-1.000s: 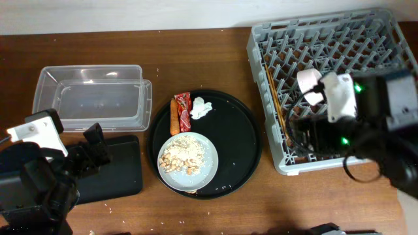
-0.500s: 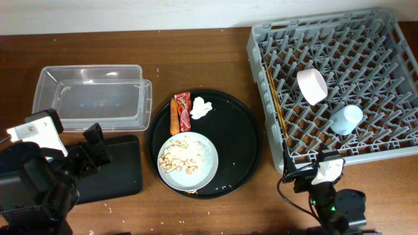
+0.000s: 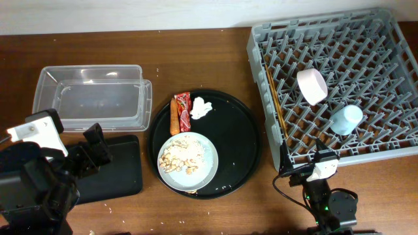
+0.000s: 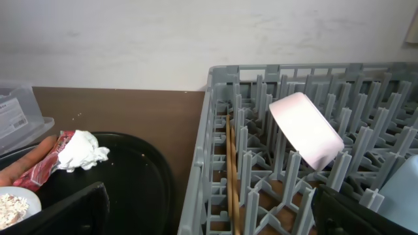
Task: Sort waste into correct bins and load items into the dishwasher rack
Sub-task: 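Grasp the white tissue with the left gripper and drop it in the container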
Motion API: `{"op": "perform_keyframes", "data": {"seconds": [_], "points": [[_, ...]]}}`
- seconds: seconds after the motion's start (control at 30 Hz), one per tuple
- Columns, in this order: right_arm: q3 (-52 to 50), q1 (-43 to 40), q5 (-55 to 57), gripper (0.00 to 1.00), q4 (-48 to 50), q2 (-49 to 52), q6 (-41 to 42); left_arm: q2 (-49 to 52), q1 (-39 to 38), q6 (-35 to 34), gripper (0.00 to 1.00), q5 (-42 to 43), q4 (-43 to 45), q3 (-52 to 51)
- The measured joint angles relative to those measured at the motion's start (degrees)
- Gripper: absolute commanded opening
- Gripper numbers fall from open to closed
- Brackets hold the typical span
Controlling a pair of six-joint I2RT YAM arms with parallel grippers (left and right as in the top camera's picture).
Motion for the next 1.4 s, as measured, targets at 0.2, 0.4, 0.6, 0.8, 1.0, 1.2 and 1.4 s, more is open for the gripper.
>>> {"op": "perform_keyframes", "data": {"seconds": [0.2,0.4,0.6,0.8,1.0,1.2,1.4], "points": [[0.0,0.0,0.0,0.98,0.0,0.0,0.0,0.0,0.0,-0.2,0.99,7.7,3.5,-0.4],[0.0,0.0,0.0,0.98,0.1,-0.1,0.0,24.6,-13.6,-0.4,0.99,19.3,15.3,-5.4],[-0.1,-0.1,0.0,0.98,0.2,-0.2,0.0,54.5,-33.5,2.9,0.78,3.9,36.1,-5.7],[-0.1,-0.1,0.0,0.99,0.2,-0.2,0.0,65.7,-35.4,4.1,0.27,-0.6,46.5,-5.9],[-0.1,-0.1,0.0,0.98,0.2,-0.2,0.0,66.3,-35.4,4.2,0.0,-1.3,39.3,-2.1],[-0.1,-0.1,0.0,0.98,0.2,-0.1,0.0,52.0,-18.5,1.7,0.0,-8.2,19.5,13.1],[-0.1,-0.1,0.0,0.98,0.2,-0.1,0.0,54.5,-6.9,1.1,0.72,-6.8,17.5,13.2]]}}
